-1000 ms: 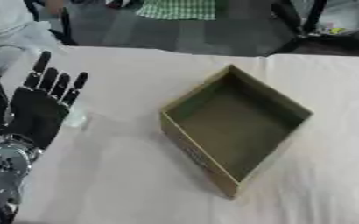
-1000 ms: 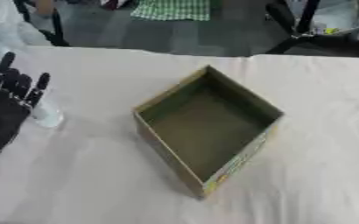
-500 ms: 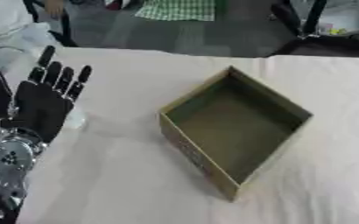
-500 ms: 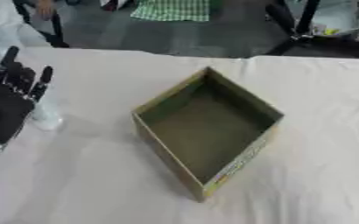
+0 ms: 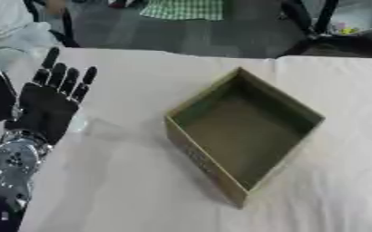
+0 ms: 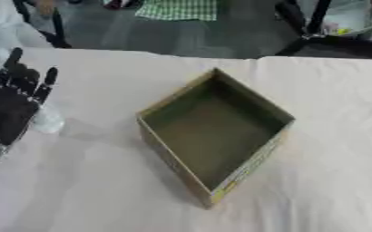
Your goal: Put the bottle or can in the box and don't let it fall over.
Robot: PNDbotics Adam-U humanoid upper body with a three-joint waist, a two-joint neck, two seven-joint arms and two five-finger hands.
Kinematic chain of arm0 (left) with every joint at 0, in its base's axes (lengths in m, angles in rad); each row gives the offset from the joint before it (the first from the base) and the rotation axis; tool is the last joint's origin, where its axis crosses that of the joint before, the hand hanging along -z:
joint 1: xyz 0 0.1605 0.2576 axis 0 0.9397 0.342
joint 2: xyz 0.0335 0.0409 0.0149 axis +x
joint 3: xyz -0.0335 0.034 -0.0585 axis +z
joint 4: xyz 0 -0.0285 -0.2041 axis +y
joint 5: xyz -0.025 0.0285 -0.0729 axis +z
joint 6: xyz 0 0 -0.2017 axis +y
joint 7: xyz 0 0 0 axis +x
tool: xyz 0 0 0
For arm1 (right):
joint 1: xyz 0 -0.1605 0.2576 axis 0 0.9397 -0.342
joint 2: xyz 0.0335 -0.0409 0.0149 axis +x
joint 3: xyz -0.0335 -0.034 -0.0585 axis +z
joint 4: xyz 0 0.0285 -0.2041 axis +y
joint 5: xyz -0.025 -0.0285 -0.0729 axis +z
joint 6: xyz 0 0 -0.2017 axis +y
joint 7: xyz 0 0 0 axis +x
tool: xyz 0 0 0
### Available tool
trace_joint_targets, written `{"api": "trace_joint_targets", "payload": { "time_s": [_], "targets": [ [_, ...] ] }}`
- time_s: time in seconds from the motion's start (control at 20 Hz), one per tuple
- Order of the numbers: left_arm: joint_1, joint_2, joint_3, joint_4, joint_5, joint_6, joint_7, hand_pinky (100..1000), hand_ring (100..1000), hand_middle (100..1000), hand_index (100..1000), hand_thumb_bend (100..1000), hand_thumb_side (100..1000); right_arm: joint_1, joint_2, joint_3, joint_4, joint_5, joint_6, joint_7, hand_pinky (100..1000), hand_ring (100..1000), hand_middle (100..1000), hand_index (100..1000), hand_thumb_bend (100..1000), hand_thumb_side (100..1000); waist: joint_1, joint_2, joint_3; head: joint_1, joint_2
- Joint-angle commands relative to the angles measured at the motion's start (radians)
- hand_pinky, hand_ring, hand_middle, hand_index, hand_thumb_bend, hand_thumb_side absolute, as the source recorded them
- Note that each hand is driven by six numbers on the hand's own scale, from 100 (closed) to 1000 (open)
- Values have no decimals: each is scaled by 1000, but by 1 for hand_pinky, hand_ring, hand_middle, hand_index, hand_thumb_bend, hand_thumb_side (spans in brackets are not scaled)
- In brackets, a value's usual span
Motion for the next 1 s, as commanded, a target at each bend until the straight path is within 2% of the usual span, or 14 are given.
{"api": "trace_joint_targets", "payload": {
  "time_s": [0.05, 1.0],
  "targets": [
    [-10, 12, 15, -8, -2, -8, -1, 651, 375, 268, 1000, 725, 716, -15, -29, -8, -6, -1, 2, 1, 803, 738, 729, 870, 100, 670, -3, -12, 0, 3, -15],
    [-11, 22, 41, 14, -12, -34, 7, 650, 375, 268, 1000, 726, 716, -14, -28, -4, -1, 1, 4, 5, 804, 738, 729, 871, 100, 679, -5, -5, 0, 5, -28]
  ]
}}
